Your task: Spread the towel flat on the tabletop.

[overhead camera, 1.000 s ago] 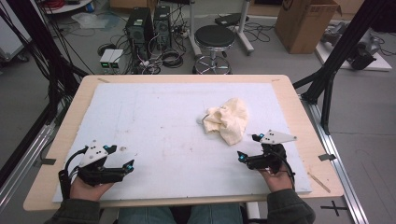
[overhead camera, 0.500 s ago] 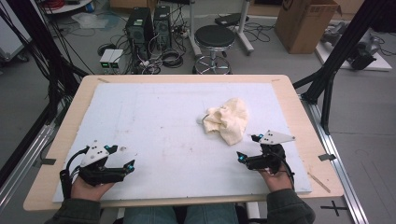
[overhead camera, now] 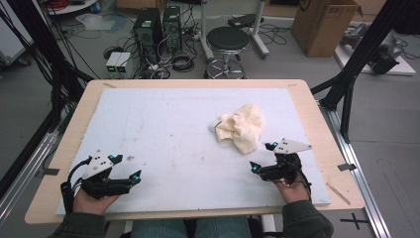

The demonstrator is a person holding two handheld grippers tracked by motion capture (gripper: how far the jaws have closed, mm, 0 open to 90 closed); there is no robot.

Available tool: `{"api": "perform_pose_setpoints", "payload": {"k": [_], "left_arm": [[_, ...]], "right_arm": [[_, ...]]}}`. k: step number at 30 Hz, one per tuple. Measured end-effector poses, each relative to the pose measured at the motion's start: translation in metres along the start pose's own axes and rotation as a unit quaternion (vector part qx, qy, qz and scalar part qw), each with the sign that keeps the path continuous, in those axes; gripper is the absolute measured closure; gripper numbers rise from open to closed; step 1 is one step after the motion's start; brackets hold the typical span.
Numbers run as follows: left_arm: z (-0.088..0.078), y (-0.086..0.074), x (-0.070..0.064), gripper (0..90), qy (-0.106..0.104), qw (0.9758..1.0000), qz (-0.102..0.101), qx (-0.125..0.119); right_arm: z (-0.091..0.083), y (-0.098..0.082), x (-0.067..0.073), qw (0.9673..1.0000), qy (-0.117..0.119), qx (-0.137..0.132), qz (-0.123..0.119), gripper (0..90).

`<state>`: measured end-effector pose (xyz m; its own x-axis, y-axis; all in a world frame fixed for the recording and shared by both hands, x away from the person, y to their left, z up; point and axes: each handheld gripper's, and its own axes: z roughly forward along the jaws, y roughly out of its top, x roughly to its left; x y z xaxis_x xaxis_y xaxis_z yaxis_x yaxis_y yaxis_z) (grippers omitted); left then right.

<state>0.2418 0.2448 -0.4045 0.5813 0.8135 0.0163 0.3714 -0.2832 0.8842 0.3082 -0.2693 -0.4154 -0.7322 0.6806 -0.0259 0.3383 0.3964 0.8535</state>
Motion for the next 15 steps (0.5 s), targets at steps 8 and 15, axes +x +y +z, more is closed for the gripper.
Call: {"api": "perform_pose_setpoints", "payload": {"k": [8, 15], "left_arm": [[0.0003, -0.0011, 0.0007, 17.8, 0.001, 1.0, 0.0, 0.002], [0.0015, -0.0013, 0.0004, 17.8, 0.0, 1.0, 0.001, 0.003]], "right_arm": [[0.0016, 0.0018, 0.0008, 1.0, 0.005, 0.0, -0.002, 11.0], [0.0025, 0.0076, -0.0015, 1.0, 0.007, -0.003, 0.002, 11.0]]}}
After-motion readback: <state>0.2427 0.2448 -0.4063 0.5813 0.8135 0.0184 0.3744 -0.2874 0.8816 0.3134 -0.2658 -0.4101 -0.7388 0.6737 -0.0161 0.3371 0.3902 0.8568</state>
